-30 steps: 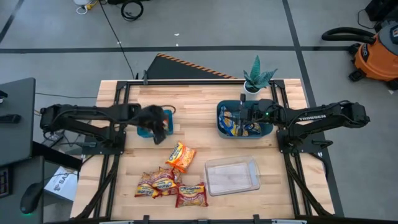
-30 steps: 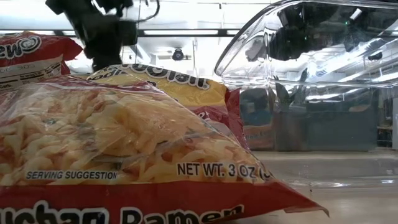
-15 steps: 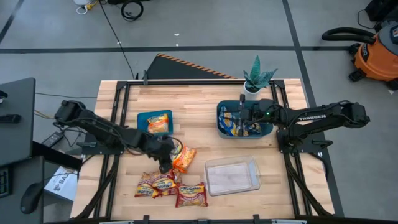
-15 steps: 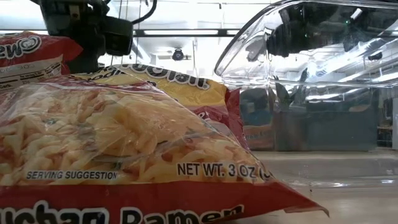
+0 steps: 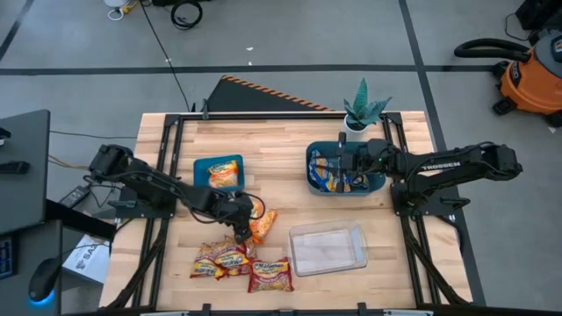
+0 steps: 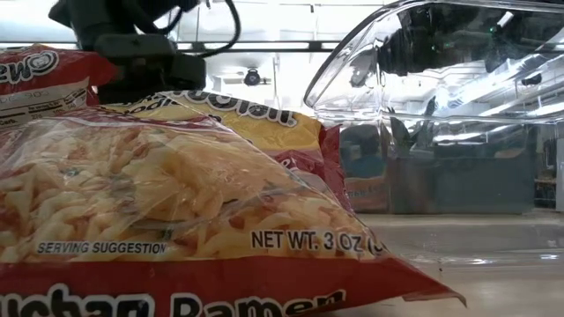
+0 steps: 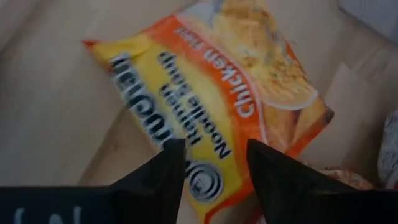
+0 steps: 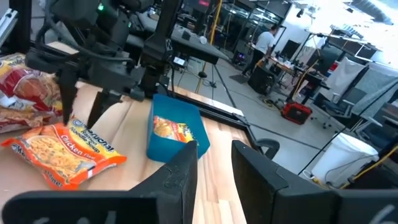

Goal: Sort Maruchan noodles
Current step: Put the orange noodle pack into the blue bin

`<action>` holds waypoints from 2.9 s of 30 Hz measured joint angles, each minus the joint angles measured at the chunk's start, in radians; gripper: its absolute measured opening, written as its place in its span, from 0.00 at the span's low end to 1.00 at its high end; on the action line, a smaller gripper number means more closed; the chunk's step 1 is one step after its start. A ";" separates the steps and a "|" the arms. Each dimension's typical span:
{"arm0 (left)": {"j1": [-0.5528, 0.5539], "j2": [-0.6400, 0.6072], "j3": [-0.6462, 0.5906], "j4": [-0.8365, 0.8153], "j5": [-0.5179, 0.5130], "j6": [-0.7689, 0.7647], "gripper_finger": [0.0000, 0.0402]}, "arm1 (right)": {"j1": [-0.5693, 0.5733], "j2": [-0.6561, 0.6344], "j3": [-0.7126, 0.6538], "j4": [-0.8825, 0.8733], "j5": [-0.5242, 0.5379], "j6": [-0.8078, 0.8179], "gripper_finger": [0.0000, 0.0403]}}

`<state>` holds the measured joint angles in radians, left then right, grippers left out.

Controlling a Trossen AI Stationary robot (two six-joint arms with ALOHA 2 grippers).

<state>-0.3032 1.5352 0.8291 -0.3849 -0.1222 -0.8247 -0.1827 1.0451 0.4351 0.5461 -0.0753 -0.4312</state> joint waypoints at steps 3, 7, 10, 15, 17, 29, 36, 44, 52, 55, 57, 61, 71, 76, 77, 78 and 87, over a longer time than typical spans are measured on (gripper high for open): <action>0.014 0.034 0.001 0.016 0.024 0.032 0.45 | -0.007 0.000 0.000 0.000 0.000 -0.007 0.26; 0.043 0.053 0.007 -0.042 0.032 0.084 0.45 | -0.011 0.000 0.000 0.000 -0.003 -0.009 0.26; 0.068 0.047 0.005 -0.082 -0.016 0.130 0.44 | -0.011 0.000 0.000 0.002 -0.004 -0.011 0.26; 0.092 0.041 0.019 -0.143 -0.038 0.256 0.41 | -0.011 0.000 0.000 0.005 -0.004 -0.013 0.26; 0.093 0.043 0.055 -0.255 -0.045 0.299 0.40 | -0.011 0.000 0.000 0.000 -0.004 -0.013 0.26; 0.059 0.044 0.206 -0.597 0.023 0.206 0.39 | -0.009 0.000 0.000 -0.016 -0.005 -0.006 0.26; 0.032 0.043 0.066 -0.618 -0.002 0.115 0.40 | 0.007 0.000 0.000 -0.016 -0.007 -0.006 0.26; 0.038 0.043 0.014 -0.606 -0.044 0.131 0.55 | 0.012 0.000 0.000 -0.016 -0.007 0.020 0.26; 0.036 0.042 0.014 -0.597 -0.104 0.263 0.62 | 0.012 0.000 0.000 -0.017 -0.007 0.038 0.26; 0.038 0.042 0.014 -0.587 -0.099 0.309 0.61 | 0.014 0.000 0.000 -0.022 -0.007 0.047 0.26; 0.038 0.041 0.014 -0.577 -0.095 0.319 0.60 | 0.021 0.000 0.000 -0.031 -0.007 0.047 0.26; 0.043 0.033 0.013 -0.517 -0.085 0.321 0.59 | 0.037 0.000 0.000 -0.032 -0.007 0.046 0.26; 0.071 0.035 0.013 -0.473 -0.084 0.307 0.59 | 0.046 0.000 0.000 -0.027 -0.003 0.040 0.26; 0.076 0.035 -0.031 -0.424 -0.090 0.306 0.59 | 0.046 0.000 0.000 -0.028 -0.003 0.042 0.26; 0.080 0.035 -0.053 -0.402 -0.080 0.305 0.59 | 0.046 0.000 0.000 -0.030 -0.003 0.043 0.26; 0.086 0.031 -0.069 -0.374 -0.070 0.311 0.59 | 0.046 0.000 0.000 -0.031 -0.003 0.042 0.26; 0.116 0.029 -0.085 -0.333 -0.049 0.338 0.57 | 0.046 0.000 0.000 -0.030 0.003 0.043 0.26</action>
<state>-0.1870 1.5642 0.7444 -0.7179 -0.1713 -0.4864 -0.1368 1.0454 0.4351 0.5161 -0.0727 -0.3885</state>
